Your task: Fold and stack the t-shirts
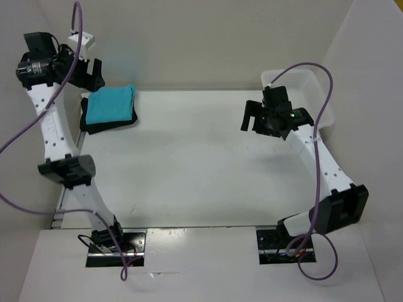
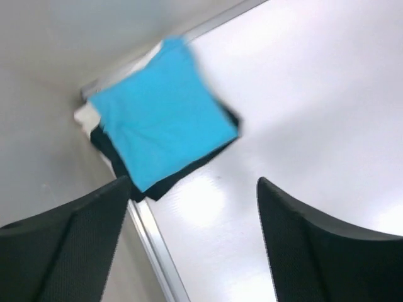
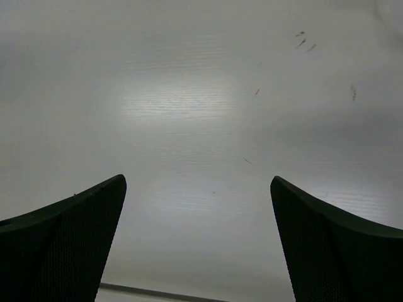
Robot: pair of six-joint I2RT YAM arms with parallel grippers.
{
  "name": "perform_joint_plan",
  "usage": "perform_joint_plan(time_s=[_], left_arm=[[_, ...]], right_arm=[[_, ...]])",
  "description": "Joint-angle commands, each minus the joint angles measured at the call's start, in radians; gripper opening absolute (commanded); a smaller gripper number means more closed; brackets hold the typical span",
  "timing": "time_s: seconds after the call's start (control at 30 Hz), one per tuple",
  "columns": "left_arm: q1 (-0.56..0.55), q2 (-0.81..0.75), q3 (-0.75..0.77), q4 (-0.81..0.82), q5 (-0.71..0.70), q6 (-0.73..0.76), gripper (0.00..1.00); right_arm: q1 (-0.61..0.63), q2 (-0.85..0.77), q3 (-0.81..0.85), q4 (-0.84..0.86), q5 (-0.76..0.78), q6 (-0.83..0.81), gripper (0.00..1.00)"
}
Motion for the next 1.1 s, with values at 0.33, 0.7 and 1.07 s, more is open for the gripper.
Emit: perform_joint_plan(time_s=[0.33, 0.7, 1.07], left_arm=[[-0.173, -0.915, -1.616, 0.307, 0.024, 0.043, 1.0], [-0.186, -1.136, -1.685, 0.375, 0.022, 0.085, 1.0], [-0.196, -1.146, -1.695, 0.384, 0.031, 0.085, 1.0]], right_arm=[[0.018, -0.243, -0.193, 0.028, 0.086, -0.015, 1.0], [0.018, -0.272, -0.231, 0.059, 0.02, -0.015, 1.0], [0.018, -0.31, -0.262, 0.069, -0.01, 0.016, 1.0]])
